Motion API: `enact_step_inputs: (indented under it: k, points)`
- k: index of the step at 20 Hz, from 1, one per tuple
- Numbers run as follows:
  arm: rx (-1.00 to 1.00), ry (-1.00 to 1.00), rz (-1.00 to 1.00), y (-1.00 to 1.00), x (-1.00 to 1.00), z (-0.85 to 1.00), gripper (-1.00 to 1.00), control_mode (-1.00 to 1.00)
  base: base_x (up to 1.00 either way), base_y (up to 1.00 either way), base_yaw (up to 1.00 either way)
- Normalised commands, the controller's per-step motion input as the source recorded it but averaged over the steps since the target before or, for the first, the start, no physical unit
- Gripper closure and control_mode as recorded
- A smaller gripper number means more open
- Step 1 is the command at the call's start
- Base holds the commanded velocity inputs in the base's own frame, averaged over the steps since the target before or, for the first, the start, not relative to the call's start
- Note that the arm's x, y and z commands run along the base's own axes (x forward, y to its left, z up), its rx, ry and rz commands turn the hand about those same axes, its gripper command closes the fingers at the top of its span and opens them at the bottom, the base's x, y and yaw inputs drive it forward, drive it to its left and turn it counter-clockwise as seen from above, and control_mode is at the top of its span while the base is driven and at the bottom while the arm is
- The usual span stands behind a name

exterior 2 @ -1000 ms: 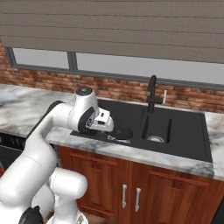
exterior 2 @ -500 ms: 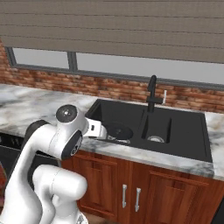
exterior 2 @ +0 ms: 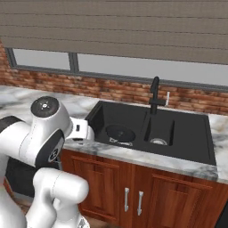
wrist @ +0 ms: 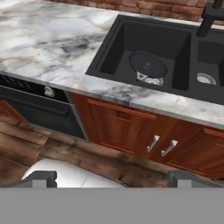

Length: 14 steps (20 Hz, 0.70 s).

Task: Move the pot and pan from the stove into the sink.

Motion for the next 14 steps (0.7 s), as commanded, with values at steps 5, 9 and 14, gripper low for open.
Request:
enact_step_inputs:
  k: [5, 9, 14]
  points:
    - [-0.08, 0.00, 0.12, 0.22, -0.86, 0.14, -1.00, -1.00, 0.00, 0.00, 0.00]
    - [-0.01, -0.01, 0.03, 0.03, -0.10, 0.00, -1.00, -1.00, 0.00, 0.00, 0.00]
    - [0.00, 0.00, 0.00, 0.00, -0.05, -0.01, -1.00, 1.00, -0.27, -0.04, 0.00]
